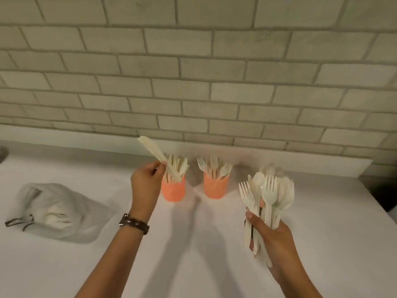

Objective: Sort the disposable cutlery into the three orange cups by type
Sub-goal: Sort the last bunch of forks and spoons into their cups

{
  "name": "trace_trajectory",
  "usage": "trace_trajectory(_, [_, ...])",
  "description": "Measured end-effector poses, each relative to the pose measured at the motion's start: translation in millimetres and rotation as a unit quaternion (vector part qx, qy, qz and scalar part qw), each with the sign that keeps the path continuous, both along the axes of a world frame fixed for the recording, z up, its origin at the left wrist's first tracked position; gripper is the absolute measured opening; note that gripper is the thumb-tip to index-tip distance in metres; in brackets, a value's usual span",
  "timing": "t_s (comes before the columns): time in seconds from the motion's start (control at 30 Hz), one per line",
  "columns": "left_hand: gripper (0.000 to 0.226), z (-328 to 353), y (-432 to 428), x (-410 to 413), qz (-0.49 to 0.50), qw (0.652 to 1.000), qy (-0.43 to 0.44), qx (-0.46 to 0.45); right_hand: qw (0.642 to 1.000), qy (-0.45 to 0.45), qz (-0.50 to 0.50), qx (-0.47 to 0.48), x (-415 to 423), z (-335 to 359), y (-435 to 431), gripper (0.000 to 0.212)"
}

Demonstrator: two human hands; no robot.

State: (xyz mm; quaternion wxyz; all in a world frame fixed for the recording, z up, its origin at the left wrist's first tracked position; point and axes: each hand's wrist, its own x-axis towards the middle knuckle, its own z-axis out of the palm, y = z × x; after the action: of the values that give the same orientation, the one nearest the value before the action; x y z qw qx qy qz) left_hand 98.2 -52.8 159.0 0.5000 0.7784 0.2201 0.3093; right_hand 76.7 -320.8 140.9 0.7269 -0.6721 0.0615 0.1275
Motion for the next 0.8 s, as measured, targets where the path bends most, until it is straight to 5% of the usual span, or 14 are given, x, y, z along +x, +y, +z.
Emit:
trace_trajectory(0.13, [0.026,-17,29,34,0.052,0.995,0.031,0.076,0.999,0.003,0.037,-0.004,16,0,4,0.025])
trace_trajectory(0.33, [0.026,-70,38,61,0.042,0.985,0.167,0.015,0.998,-0.008,0.068,-0.008,37,-2,10,0.018])
trace_trajectory(0.53, [0.033,-43,0,41,0.087,0.992,0.087,0.001,0.997,-0.010,0.082,0.009,45,-3,16,0.013])
trace_trajectory(0.63, [0.009,-20,-50,19,-0.040,0.994,0.082,-0.054,0.996,-0.018,0.084,0.019,44,-1,19,0.015])
trace_trajectory(0.73, [0.012,-7,-97,-5,-0.249,0.939,0.167,-0.169,0.996,-0.028,0.083,0.034,42,3,22,0.013])
trace_trajectory(0.8, [0.016,-5,-114,-16,-0.291,0.919,0.156,-0.216,0.995,-0.038,0.087,0.041,41,6,22,0.014])
